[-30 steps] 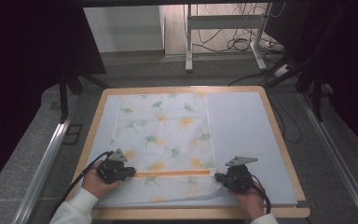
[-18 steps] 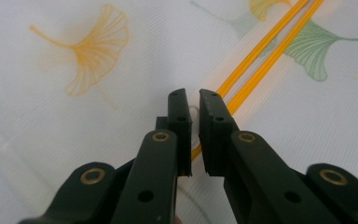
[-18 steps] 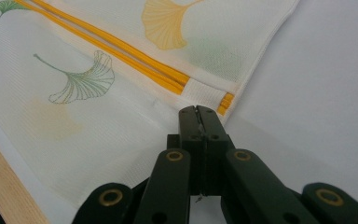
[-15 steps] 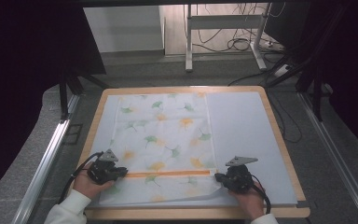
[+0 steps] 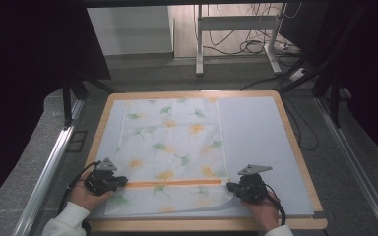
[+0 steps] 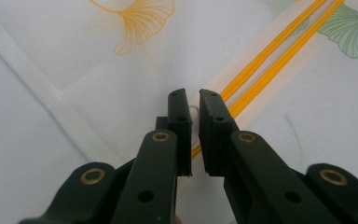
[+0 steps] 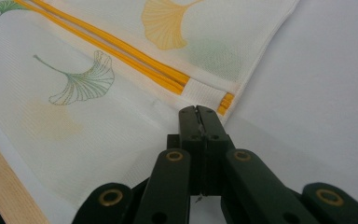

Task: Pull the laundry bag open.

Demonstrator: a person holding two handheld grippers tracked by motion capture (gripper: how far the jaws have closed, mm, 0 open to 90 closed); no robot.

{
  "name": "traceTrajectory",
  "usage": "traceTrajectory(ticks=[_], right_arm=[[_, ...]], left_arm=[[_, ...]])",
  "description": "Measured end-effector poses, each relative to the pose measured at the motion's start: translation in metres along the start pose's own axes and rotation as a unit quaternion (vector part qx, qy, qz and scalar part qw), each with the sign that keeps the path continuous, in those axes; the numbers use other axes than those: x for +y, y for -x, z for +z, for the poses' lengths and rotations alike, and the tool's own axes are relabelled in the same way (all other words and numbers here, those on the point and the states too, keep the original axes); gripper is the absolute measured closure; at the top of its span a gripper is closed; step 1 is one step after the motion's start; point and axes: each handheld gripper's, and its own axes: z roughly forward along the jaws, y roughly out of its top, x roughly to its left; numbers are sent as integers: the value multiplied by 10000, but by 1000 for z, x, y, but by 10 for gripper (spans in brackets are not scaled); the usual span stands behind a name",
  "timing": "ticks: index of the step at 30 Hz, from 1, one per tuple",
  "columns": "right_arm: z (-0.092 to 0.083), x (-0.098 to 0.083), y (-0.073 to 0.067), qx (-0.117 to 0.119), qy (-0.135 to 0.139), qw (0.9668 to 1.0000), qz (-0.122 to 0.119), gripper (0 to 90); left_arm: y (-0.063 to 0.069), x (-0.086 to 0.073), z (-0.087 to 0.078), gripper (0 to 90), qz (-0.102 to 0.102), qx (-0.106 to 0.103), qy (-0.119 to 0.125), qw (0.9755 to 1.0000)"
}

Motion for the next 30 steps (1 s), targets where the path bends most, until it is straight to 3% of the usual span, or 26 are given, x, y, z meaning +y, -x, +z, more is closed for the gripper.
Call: traceTrajectory(ticks=[23, 30], right_arm=[[0, 0, 0, -1, -3, 10000, -1, 894], [0, 0, 0, -1, -11, 10000, -3, 894]], left_arm=[[-15, -20, -13, 844, -316, 103, 148, 9993], [-15, -19, -11, 843, -299, 118, 141, 9994]])
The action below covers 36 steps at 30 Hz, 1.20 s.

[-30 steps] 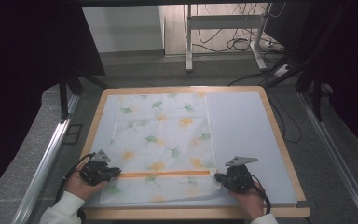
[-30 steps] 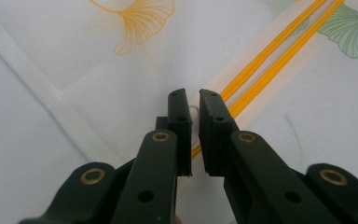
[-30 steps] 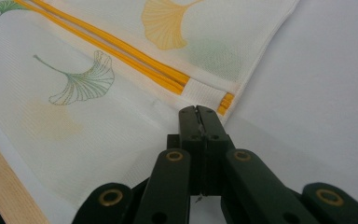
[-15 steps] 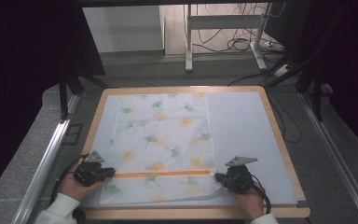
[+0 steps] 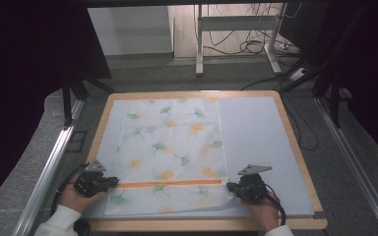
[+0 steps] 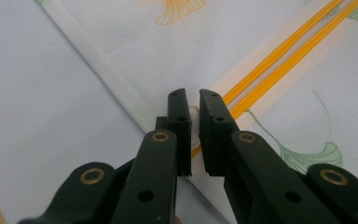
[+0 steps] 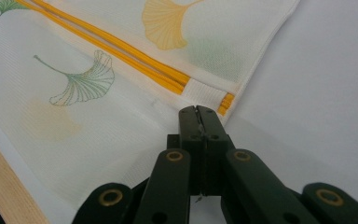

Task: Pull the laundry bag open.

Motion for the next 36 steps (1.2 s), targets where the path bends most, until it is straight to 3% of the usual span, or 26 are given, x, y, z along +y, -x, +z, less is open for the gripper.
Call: traceTrajectory(ticks=[14, 17, 20, 24, 25, 27, 29, 36], right_arm=[[-1, 1, -1, 15, 10, 10000, -93, 893], [-4, 2, -1, 58, 117, 9999, -112, 893], [-9, 4, -2, 105, 345, 9991, -230, 893], [-11, 5, -3, 87, 464, 9984, -315, 891], [-11, 6, -3, 79, 514, 9980, -368, 882], [-11, 8, -2, -17, 629, 9967, -510, 764], [-12, 10, 0, -96, 695, 9960, -546, 709], [-13, 12, 15, -400, 810, 9954, -326, 590]], left_arm=[[2, 0, -1, 805, 74, 35, 188, 9998], [4, 1, -5, 774, 88, 44, 377, 9992], [11, 6, -10, 676, 106, 157, 754, 9970], [15, 10, -12, 579, 65, 251, 994, 9947], [16, 11, -13, 579, 54, 290, 1054, 9940], [17, 15, -12, 538, 24, 366, 1170, 9925], [17, 18, -9, 528, 28, 414, 1175, 9922], [12, 28, 3, 505, 86, 517, 1084, 9927]])
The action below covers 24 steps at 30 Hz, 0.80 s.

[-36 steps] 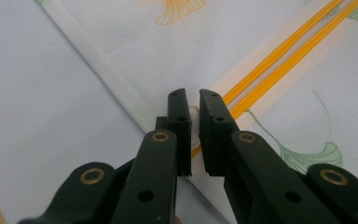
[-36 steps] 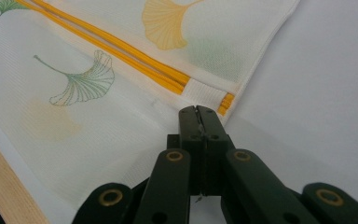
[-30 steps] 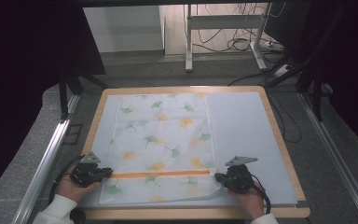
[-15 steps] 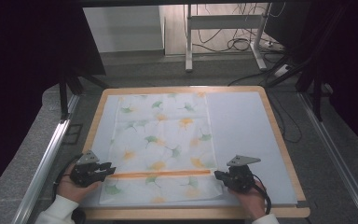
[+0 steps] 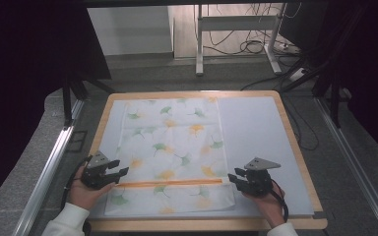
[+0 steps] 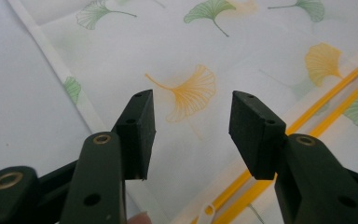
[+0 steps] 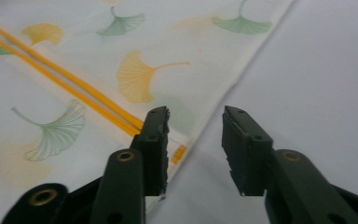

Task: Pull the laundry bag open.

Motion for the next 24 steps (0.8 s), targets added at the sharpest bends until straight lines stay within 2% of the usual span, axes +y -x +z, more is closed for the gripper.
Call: traceTrajectory(ticks=[5, 14, 24], right_arm=[[-2, -2, 8, -109, 24, 9998, 157, 564], [-6, -6, 23, -300, 62, 9984, 472, 533], [-7, -7, 23, -302, 106, 9985, 447, 496]], left_arm=[[-2, 0, 4, 499, 68, 43, -57, 10000], [-5, -1, 5, 493, 37, 67, -39, 10000], [-6, -3, 3, 462, 6, 55, 15, 10000]])
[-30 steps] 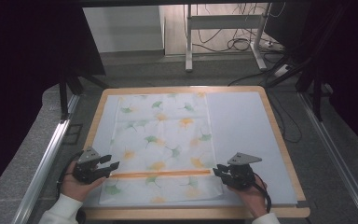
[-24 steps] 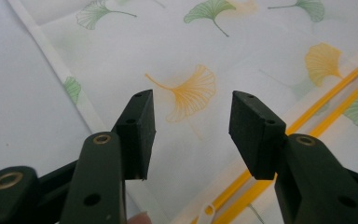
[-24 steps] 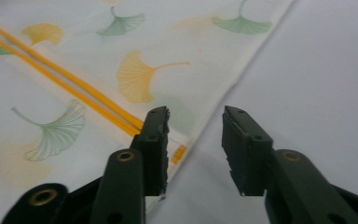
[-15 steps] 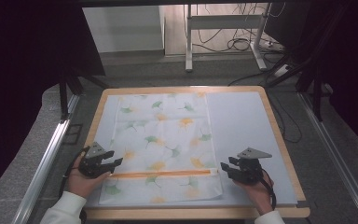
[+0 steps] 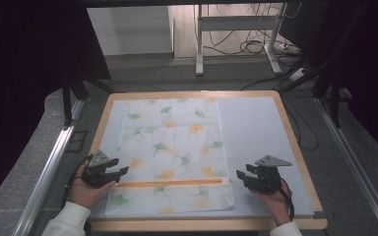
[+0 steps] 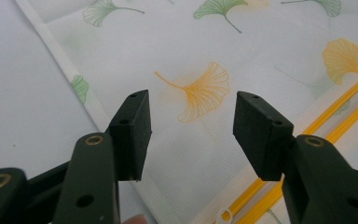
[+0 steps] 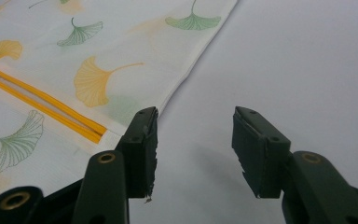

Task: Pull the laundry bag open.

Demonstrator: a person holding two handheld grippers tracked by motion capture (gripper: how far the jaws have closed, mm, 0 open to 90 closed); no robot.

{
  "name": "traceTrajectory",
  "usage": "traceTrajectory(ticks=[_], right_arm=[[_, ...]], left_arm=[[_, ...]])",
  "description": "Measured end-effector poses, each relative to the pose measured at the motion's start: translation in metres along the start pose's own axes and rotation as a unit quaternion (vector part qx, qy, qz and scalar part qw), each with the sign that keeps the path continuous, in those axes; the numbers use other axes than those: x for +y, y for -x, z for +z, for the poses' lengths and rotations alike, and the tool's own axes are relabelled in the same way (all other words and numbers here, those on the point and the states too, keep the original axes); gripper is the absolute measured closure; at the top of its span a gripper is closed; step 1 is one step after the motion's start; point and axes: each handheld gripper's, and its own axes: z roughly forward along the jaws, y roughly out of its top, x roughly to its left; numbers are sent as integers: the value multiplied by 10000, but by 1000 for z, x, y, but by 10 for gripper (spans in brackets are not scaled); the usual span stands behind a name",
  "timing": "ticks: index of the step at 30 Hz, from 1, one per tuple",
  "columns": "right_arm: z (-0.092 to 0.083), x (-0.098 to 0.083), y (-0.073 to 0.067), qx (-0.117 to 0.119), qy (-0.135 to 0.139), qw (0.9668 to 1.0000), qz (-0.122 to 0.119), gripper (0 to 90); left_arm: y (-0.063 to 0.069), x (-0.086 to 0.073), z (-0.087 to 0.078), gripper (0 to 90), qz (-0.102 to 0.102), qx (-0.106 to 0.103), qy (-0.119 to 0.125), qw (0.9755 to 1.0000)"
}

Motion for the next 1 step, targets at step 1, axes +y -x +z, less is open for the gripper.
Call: traceTrajectory(ticks=[1], right_arm=[[0, 0, 0, 0, 0, 10000, 0, 496]], left_arm=[[0, 0, 0, 455, 0, 0, 0, 10000]])
